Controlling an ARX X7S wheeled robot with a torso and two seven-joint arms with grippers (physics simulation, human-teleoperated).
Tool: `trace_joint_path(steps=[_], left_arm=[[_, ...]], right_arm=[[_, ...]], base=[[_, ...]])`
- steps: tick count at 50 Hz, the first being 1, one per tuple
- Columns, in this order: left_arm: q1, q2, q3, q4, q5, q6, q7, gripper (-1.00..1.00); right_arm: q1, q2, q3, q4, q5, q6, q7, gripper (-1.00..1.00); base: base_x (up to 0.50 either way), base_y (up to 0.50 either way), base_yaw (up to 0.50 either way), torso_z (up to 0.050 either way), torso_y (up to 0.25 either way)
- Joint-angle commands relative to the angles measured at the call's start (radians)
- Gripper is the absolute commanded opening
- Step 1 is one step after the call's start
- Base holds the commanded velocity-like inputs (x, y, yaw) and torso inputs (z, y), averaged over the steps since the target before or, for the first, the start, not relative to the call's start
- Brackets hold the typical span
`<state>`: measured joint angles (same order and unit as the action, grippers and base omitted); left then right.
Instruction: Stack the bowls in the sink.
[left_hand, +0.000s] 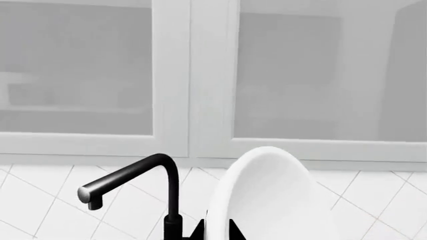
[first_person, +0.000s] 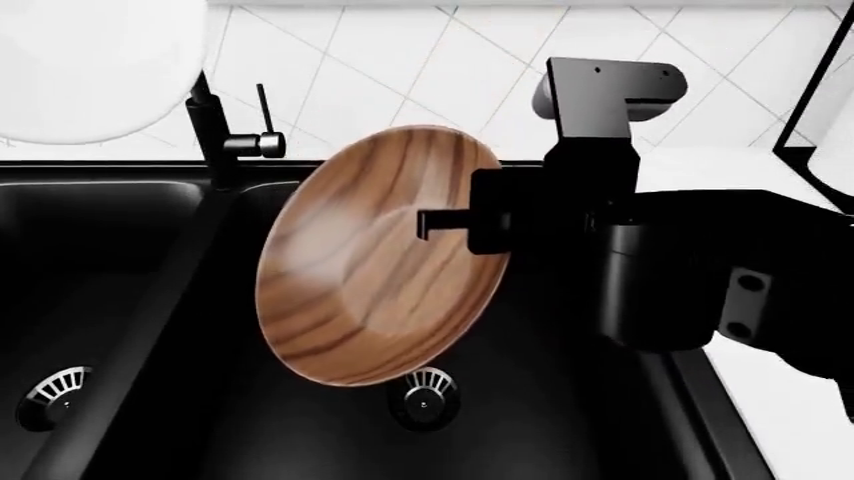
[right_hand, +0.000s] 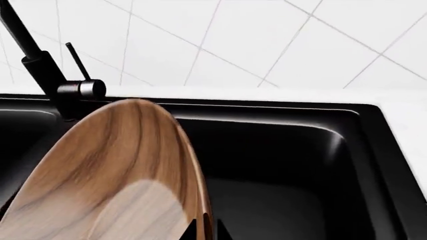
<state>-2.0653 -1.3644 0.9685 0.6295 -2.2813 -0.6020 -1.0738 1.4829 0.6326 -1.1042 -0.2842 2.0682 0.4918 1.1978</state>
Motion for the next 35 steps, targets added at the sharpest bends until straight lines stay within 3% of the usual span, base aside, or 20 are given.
trace_joint_path(steps=[1, 35], left_arm=[[-0.006, -0.009, -0.015, -0.002, 0.01, 0.004, 0.006, -1.0], [0.017, -0.016, -0.041, 0.004, 0.003, -0.001, -0.001, -1.0]], right_arm=[[-0.039, -0.018, -0.013, 0.032, -0.04, -0.012, -0.027, -1.0], [-0.134, -0.063, -0.067, 0.091, -0.091, -0.022, -0.106, -1.0]], base=[[0.0, 0.0, 0.0, 0.0, 0.0], [0.0, 0.0, 0.0, 0.0, 0.001]])
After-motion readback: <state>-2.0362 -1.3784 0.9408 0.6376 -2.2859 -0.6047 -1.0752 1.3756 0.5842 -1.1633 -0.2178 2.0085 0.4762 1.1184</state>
